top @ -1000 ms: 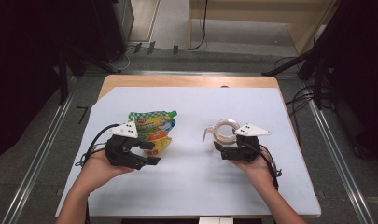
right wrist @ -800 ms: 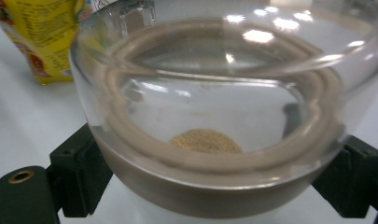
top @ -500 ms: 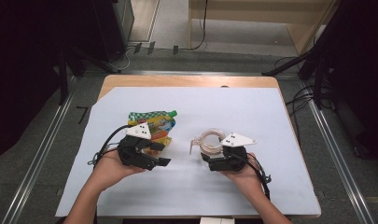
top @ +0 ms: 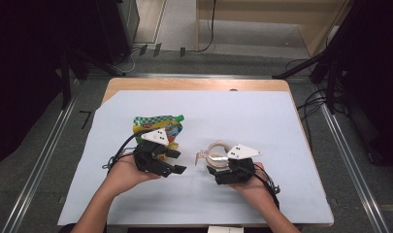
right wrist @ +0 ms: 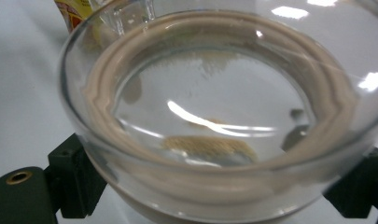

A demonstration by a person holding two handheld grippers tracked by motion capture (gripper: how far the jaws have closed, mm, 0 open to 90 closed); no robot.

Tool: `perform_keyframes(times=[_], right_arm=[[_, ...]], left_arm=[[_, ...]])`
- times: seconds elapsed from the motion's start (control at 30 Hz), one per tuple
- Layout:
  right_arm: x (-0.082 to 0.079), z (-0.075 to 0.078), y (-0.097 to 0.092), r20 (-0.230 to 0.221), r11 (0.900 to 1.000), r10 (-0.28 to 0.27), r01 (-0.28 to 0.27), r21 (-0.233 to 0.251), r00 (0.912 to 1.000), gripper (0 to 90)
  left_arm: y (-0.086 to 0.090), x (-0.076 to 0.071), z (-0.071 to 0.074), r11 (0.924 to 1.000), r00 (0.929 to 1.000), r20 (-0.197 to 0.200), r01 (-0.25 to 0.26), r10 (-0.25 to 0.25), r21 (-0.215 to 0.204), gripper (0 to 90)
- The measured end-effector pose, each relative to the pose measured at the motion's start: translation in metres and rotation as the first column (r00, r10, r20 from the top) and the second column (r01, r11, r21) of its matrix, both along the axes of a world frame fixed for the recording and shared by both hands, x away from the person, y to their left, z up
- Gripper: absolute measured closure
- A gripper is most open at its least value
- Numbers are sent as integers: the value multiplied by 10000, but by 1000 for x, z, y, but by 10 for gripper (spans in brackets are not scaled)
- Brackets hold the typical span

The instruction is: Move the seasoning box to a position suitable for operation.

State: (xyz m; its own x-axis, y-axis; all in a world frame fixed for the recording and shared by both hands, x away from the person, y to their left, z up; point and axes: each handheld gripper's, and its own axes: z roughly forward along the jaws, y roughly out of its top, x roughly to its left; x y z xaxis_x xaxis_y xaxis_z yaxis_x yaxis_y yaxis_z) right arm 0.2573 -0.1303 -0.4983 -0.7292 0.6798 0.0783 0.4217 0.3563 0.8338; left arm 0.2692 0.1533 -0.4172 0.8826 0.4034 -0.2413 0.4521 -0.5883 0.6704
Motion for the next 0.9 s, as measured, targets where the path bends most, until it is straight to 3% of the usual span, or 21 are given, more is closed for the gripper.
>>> perform_keyframes(times=[0.13,0.2,0.27,0.4,0.5,0.57,0.67,0.9], right_arm=[[1,2,-1,-242,10000,-71,72,66,9997,105],[0,6,-7,-782,9993,-116,143,341,9969,47],[-1,8,-10,-967,9988,-151,195,447,9952,38],[-11,19,-26,-837,9978,-303,351,570,9960,56],[-19,27,-36,-764,9980,-87,134,613,9970,188],[-25,31,-42,-814,9980,14,37,624,9967,306],[-29,34,-46,-908,9980,231,-176,613,9956,461],[-30,37,-49,-1152,9990,199,-153,410,9931,808]], left_arm=[[-6,4,-1,10000,10000,37,23,-23,69,414],[-9,6,-4,9998,10000,-34,48,-48,198,430],[-12,9,-7,9996,10000,-64,17,-15,298,432],[-16,13,-8,9997,9998,160,-91,87,247,512],[-19,14,-10,9991,9986,460,-268,253,324,629],[-20,14,-11,9975,9977,526,-458,430,532,757],[-22,15,-13,9980,9976,479,-513,496,360,867],[-31,21,-22,9961,9953,599,-787,763,387,900]])
